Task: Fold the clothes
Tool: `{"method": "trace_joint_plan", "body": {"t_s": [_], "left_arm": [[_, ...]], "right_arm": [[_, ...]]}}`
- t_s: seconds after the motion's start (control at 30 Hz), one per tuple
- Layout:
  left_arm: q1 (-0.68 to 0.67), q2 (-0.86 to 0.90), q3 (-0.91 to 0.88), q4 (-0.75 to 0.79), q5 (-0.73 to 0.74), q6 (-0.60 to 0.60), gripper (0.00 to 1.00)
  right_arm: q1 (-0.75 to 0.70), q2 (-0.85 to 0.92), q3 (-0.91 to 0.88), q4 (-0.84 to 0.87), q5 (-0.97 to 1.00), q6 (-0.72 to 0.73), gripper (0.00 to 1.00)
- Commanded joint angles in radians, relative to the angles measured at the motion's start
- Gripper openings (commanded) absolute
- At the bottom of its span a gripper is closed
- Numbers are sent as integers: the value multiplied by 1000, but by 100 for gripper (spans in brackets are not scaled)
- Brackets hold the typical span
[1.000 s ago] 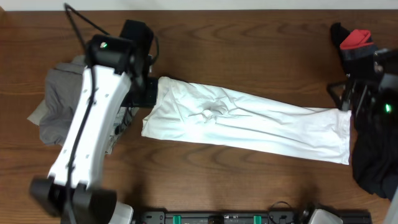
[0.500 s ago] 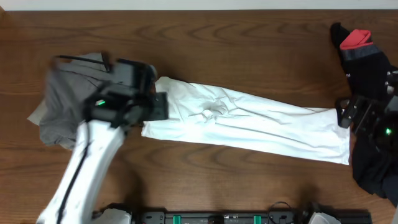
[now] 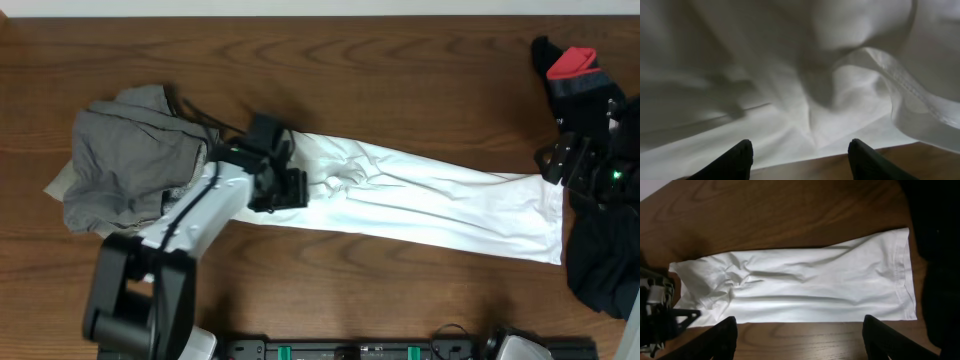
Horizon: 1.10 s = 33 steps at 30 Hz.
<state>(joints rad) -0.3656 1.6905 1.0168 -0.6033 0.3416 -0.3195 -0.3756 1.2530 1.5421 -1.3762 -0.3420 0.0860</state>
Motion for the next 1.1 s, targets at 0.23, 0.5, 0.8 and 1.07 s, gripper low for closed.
{"method": "trace_joint_plan", "body": {"t_s": [0.23, 0.5, 0.8, 1.07], "left_arm": [[-46, 44, 10, 67, 4, -15, 45], [-52, 44, 5, 29, -55, -16, 43], [-52, 75, 0, 42, -75, -23, 43], [-52, 120, 0, 79, -74, -23, 36]], "right_arm": [[14, -4, -2, -27, 2, 11, 77], [14, -4, -2, -31, 2, 11, 77], [14, -4, -2, -31, 2, 11, 77], [14, -4, -2, -31, 2, 10, 77]]}}
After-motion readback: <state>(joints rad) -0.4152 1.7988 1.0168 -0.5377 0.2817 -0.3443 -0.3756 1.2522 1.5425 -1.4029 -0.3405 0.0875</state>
